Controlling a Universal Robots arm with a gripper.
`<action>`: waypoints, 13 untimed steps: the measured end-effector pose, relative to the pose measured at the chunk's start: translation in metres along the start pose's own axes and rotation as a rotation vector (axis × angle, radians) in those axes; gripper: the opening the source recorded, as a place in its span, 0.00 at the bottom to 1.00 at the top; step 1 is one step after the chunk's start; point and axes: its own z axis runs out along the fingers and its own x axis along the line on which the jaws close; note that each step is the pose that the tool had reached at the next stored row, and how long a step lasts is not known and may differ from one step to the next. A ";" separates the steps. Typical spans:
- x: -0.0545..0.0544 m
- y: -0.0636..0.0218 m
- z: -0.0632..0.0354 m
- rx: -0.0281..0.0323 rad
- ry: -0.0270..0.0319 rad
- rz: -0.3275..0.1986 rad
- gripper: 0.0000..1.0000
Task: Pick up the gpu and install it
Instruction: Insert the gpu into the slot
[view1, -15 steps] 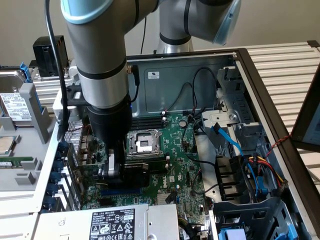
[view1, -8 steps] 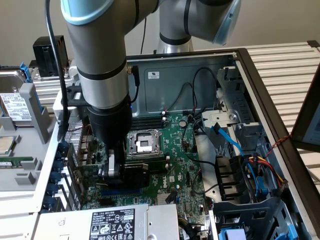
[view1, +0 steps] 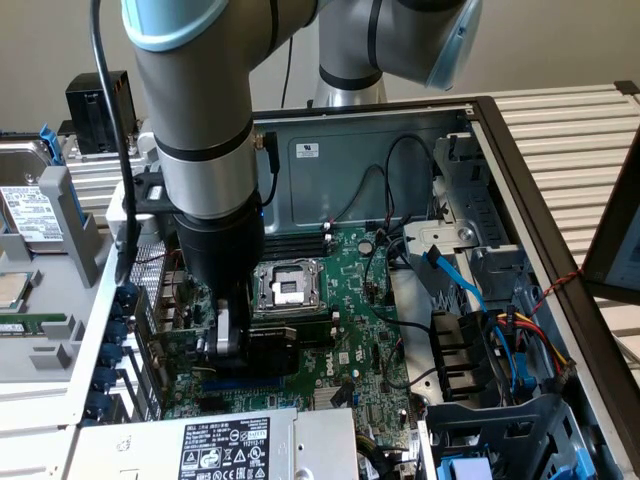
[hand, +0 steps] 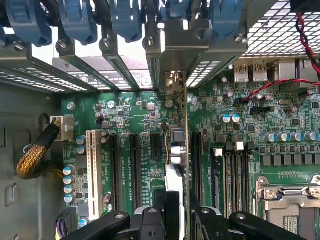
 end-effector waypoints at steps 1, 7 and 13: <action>0.000 0.0000 0.0000 0.0000 -0.0001 0.000 0.28; -0.001 0.0001 0.0002 0.0000 0.0005 0.000 0.28; -0.001 0.0002 0.0002 -0.0011 0.0020 0.000 0.28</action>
